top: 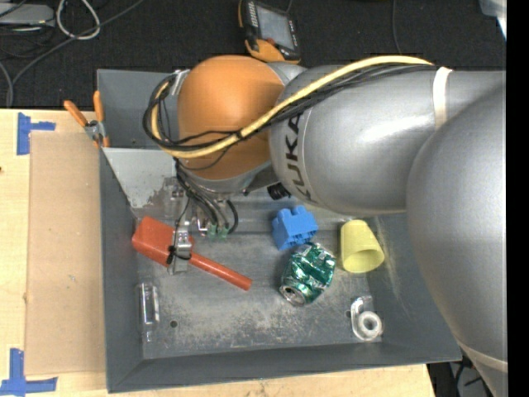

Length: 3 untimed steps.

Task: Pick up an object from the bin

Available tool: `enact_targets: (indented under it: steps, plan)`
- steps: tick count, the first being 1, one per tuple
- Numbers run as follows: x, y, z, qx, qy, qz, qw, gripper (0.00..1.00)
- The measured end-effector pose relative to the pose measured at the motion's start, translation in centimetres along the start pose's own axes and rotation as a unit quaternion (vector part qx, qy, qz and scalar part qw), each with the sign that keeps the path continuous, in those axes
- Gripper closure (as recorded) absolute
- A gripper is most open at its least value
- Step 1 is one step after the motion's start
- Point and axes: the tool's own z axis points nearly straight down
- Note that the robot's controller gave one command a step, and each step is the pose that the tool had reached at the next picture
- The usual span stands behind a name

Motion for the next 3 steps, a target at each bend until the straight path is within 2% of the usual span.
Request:
enact_targets:
  steps: [1, 2, 3]
  plan:
    - [-0.2, -0.2, -0.5, -0.001, -0.0037, 0.003, 1.0000, 0.00]
    - [-3.7, -0.3, 12.1, -0.002, -0.0038, 0.104, 0.9946, 0.00]
    - [-3.5, -0.1, 5.7, -0.003, -0.0085, 0.074, 0.9972, 0.00]
